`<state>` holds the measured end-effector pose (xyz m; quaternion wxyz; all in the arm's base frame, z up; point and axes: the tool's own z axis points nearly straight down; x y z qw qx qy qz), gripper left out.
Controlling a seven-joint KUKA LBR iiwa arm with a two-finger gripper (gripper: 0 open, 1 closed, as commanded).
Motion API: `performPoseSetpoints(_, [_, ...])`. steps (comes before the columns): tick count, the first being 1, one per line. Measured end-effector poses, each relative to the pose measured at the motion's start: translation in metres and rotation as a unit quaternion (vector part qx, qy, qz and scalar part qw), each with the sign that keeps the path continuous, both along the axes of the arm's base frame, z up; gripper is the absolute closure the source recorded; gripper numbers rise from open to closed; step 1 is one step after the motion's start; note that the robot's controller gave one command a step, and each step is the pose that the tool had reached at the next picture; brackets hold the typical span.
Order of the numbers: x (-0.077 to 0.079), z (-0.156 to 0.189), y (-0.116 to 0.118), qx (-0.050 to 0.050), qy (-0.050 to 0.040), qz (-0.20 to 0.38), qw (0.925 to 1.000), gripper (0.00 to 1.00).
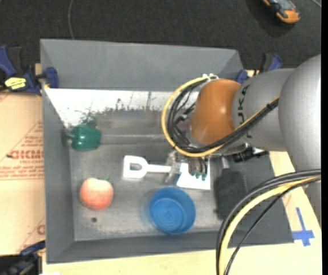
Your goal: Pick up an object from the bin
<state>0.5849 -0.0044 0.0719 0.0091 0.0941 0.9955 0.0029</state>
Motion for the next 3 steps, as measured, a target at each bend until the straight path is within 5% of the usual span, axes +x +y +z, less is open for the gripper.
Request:
performPoseSetpoints(1, [0.031, 0.000, 0.023, -0.003, -0.0045, 0.173, 0.9850, 1.00])
performPoseSetpoints(2, [0.031, 0.000, 0.023, -0.003, -0.0045, 0.172, 0.9851, 1.00])
performPoseSetpoints(3, [0.034, 0.049, 0.021, -0.004, -0.0084, 0.172, 0.9851, 1.00])
